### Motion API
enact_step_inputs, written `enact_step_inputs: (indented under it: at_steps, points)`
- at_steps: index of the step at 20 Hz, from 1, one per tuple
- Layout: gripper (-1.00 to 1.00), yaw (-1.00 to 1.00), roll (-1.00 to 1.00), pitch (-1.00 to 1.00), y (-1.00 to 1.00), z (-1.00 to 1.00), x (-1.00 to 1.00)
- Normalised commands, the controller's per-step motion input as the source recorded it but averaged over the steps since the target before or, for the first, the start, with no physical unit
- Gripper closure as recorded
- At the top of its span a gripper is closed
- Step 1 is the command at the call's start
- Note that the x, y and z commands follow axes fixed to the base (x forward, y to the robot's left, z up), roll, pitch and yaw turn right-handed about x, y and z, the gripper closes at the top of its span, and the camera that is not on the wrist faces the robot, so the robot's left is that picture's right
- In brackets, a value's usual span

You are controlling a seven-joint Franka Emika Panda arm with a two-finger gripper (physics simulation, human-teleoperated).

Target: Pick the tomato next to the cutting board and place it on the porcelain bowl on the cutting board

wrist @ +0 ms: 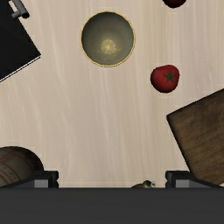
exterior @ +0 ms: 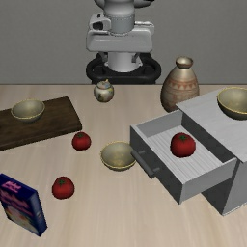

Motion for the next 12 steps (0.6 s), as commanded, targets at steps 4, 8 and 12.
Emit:
enact_step_inputs:
  at_steps: [4, 8, 12]
  points:
    - [-1.00, 0.00, 0.00, 0.00, -1.00, 0.00, 0.00]
    - [-1.00, 0.00, 0.00, 0.00, -1.00, 0.00, 0.00]
    - [-1.00, 0.00, 0.00, 0.00, -0.50, 0.00, 0.50]
